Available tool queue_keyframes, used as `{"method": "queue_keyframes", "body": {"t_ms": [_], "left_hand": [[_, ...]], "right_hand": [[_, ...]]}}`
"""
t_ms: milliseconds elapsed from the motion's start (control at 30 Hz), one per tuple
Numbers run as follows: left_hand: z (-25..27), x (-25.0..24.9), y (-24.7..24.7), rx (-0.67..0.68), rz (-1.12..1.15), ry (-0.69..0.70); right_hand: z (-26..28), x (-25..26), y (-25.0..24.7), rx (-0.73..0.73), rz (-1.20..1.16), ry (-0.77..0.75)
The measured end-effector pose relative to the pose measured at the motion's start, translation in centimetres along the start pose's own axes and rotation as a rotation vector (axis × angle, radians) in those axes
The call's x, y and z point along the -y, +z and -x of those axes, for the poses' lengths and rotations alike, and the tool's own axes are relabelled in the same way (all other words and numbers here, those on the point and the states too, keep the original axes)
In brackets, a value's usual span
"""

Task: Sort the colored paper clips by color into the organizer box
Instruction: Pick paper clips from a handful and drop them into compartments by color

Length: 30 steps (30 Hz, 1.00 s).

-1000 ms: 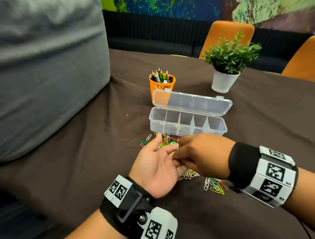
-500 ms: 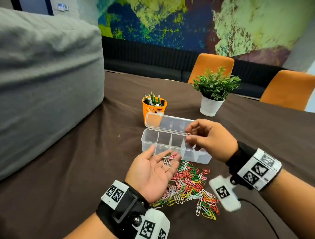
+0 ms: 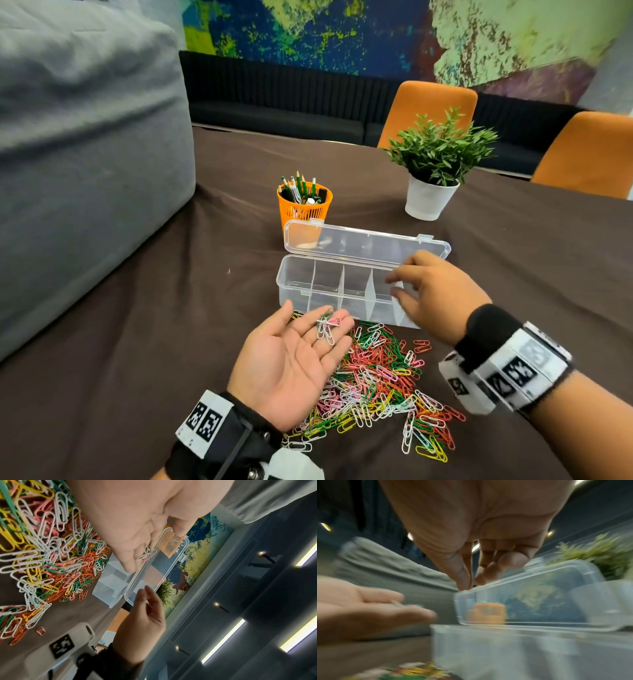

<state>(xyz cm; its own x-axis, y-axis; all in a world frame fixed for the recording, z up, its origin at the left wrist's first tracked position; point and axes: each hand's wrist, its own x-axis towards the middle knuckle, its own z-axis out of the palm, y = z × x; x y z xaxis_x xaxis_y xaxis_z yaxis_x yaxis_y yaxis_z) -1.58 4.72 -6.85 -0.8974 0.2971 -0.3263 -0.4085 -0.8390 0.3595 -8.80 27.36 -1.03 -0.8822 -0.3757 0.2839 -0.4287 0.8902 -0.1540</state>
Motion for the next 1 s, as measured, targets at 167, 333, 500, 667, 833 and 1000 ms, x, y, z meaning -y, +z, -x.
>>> {"method": "queue_keyframes", "body": {"t_ms": [167,333,500,667,833,1000], "left_hand": [[-0.4,1.0,-0.3,0.109,0.036,-0.005],[-0.4,1.8,-0.7,0.203,0.031,-0.003],[-0.4,2.1,-0.7,0.199,0.021,0.032],[-0.2,2.0,-0.7,0.265,0.062,0.032],[-0.3,2.1,-0.9,0.207,0.089,0.017],[-0.6,1.5,-0.7,0.084,0.136,0.046]], "right_hand": [[2.5,7.0,0.9,0.131,-0.203,-0.136],[2.2,8.2,2.1,0.11,-0.096,-0.03],[2.3,8.8,2.5,0.061,-0.206,0.076],[2.4,9.4,3.1,0.008,-0.3,0.168],[2.5,9.7,3.4,0.025,-0.324,0.159],[3.1,9.1,2.6,0.004,-0.402,0.09]]}}
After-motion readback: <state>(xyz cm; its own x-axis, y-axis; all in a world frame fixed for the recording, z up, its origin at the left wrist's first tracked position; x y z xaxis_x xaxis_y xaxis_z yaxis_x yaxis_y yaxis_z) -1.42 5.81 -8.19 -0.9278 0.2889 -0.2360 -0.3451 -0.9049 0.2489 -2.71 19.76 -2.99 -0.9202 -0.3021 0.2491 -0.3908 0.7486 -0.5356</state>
